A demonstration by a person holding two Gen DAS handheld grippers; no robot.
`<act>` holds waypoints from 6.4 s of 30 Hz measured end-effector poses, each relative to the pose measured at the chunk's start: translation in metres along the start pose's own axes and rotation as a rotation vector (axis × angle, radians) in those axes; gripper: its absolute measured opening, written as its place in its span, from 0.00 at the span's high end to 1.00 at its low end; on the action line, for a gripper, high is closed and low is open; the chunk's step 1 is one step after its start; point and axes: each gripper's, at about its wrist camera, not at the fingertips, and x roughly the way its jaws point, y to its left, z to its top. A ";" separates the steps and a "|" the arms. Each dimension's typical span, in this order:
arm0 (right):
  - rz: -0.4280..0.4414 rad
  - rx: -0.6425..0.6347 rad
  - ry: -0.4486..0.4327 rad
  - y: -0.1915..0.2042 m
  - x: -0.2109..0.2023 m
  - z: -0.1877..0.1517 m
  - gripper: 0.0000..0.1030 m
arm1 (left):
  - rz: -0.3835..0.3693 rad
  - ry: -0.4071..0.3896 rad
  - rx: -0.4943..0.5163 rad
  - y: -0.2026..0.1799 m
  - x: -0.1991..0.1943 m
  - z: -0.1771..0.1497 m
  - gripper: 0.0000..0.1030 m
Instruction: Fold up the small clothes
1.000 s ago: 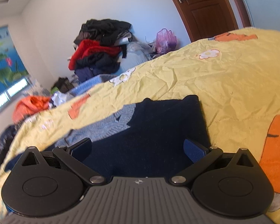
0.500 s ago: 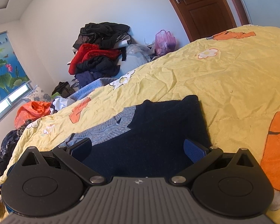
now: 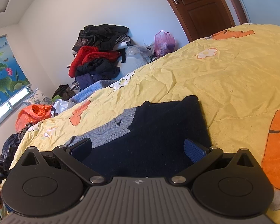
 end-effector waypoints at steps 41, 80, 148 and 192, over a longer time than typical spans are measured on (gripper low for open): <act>0.078 -0.822 0.167 0.174 -0.025 -0.086 0.45 | -0.457 0.264 -0.093 -0.039 -0.147 -0.159 0.00; 0.083 -0.282 0.138 0.094 -0.048 0.082 0.84 | -0.449 0.267 -0.065 -0.048 -0.144 -0.162 0.00; -0.263 -0.488 0.161 -0.020 -0.084 -0.024 0.93 | -0.138 0.240 0.628 -0.080 -0.116 -0.146 0.54; -0.111 -0.433 0.277 -0.005 -0.234 -0.105 0.91 | -0.284 0.306 0.677 0.024 -0.259 -0.167 0.60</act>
